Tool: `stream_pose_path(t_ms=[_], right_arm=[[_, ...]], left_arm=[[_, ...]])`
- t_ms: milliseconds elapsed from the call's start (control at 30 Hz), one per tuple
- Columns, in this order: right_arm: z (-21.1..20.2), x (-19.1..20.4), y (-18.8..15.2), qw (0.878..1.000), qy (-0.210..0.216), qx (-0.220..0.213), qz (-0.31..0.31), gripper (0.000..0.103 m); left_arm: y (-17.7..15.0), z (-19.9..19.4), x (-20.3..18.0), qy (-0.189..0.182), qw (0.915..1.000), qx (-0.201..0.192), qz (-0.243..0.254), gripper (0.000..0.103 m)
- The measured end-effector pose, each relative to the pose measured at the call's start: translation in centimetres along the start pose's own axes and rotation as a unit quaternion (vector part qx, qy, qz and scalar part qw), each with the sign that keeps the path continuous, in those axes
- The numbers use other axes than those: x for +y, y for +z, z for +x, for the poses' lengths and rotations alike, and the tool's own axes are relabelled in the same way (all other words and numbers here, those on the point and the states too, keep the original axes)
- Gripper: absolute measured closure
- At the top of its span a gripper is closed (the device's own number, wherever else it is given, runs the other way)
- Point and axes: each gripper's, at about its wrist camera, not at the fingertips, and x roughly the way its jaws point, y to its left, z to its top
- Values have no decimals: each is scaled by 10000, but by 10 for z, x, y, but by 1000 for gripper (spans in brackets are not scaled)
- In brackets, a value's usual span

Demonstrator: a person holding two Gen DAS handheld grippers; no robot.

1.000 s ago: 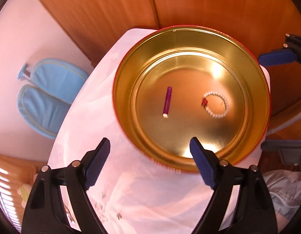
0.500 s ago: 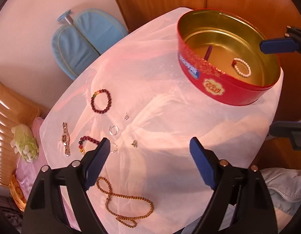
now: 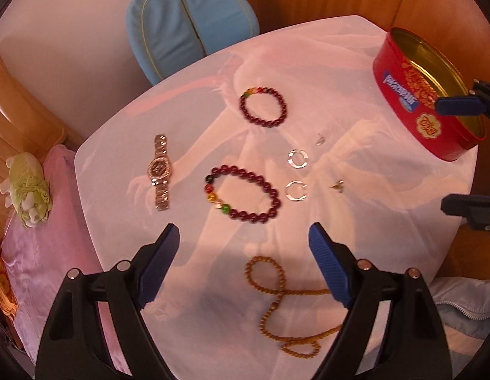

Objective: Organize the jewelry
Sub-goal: 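Withdraw both tools from the tin back over the table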

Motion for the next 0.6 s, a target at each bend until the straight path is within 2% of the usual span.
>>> stream_pose_path(t_ms=[67,200,333,500,600], right_arm=[[16,4,8,9999,28,118,123,7],[42,4,21,9988,-48,275,396,7],[63,0,30,9975,-228,358,569,7],[82,-5,33,9966,-442,465,511,7],[92,-9,34,9960,-595,473,469,7]], left_arm=[[-1,11,20,-10,9999,80,-114,21],[-3,31,41,-298,9991,205,-226,21],[2,45,36,-350,9990,253,-70,21],[11,52,23,-600,9981,157,27,21],[16,56,20,-618,9980,124,21,21]])
